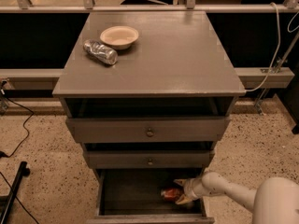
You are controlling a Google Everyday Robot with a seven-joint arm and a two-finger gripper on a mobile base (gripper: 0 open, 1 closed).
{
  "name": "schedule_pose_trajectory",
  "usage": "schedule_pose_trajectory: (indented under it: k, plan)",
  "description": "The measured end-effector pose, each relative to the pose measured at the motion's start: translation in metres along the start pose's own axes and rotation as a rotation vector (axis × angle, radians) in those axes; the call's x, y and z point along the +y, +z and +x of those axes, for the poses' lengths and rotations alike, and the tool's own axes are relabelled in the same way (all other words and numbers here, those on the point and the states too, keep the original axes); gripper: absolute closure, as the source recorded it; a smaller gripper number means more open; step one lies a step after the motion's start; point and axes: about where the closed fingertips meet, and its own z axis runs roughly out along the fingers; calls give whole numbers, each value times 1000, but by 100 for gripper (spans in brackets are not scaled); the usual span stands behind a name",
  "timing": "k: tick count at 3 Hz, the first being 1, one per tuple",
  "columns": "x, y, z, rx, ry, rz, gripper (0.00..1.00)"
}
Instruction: Place coke can into bottom drawer
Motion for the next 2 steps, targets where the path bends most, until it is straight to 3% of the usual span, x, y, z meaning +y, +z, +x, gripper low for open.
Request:
schedule_pose_trajectory:
  k: [1, 2]
  plan:
    - [0, 1, 0, -1, 0, -1, 0]
    - [-1, -13, -8, -57, -5, -33, 0]
